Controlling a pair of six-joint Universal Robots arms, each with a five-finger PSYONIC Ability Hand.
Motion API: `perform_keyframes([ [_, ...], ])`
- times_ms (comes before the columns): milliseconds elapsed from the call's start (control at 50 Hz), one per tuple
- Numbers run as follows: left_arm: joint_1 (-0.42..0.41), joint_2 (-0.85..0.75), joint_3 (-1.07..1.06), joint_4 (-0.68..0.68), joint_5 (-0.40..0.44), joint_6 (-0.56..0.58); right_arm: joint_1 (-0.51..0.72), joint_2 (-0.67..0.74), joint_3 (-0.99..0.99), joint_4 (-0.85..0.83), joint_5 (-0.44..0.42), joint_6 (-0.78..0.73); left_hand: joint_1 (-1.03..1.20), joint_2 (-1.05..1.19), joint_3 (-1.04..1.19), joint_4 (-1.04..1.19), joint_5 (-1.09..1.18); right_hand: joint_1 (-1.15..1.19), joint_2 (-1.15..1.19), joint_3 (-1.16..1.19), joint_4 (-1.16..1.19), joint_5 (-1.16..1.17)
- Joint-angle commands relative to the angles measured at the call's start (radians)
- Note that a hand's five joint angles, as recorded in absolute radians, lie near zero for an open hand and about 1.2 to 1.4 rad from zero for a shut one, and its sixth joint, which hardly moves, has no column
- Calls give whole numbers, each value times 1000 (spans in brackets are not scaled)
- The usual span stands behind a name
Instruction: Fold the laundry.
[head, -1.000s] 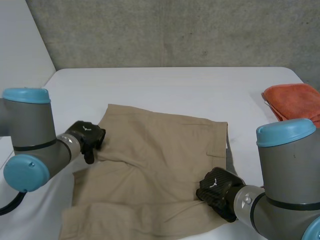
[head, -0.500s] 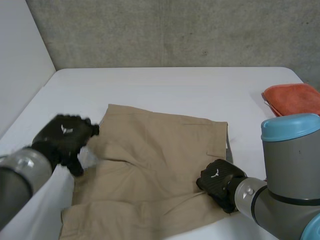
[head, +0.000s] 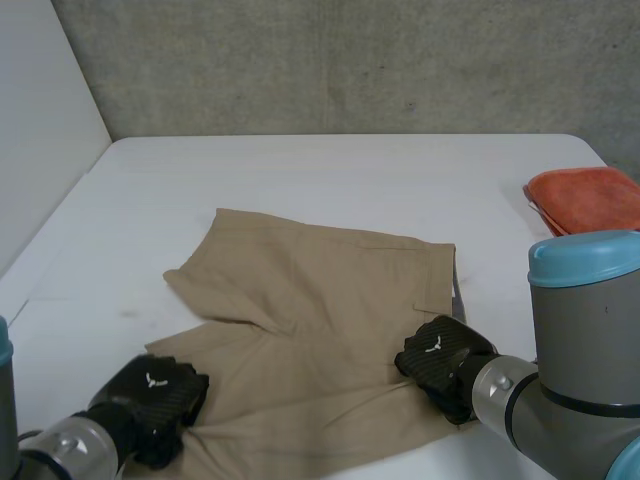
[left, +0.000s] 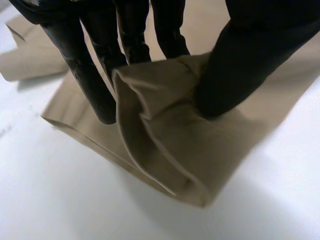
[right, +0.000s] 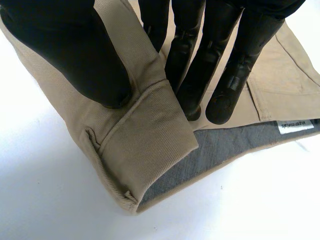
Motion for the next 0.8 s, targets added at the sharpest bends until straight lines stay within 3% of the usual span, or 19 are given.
perform_keyframes([
  [20,0,-56,61,58,-8,-3,-3,-6,-4,1,21,-1,313,295,300,293,304,409,228,214,208,224],
  [280,33,-60,298,163,10,-13,-50,-58,-117,-49,18,2,313,295,300,293,304,409,228,214,208,224],
  [380,31,-212,432,298,9,-10,-40,-17,-200,-164,29,17,313,295,300,293,304,409,228,214,208,224],
  [500,14,-428,642,396,1,-6,-35,169,-375,-301,116,45,313,295,300,293,304,409,228,214,208,224],
  [560,-12,-615,819,397,6,-1,-32,264,-473,-321,153,34,313,295,300,293,304,409,228,214,208,224],
  [700,-23,-849,1073,420,6,2,-34,528,-729,-361,183,23,313,295,300,293,304,409,228,214,208,224],
  [740,-26,-916,1153,451,3,8,-34,584,-786,-362,202,14,199,181,186,180,190,409,228,214,208,224],
  [780,-26,-945,1188,477,3,17,-34,649,-857,-362,245,-9,56,38,43,36,47,-118,-299,-314,-319,-303],
  [800,-30,-965,1208,500,3,23,-34,664,-878,-362,265,-17,-294,-312,-307,-313,-303,-414,-596,-610,-616,-600],
])
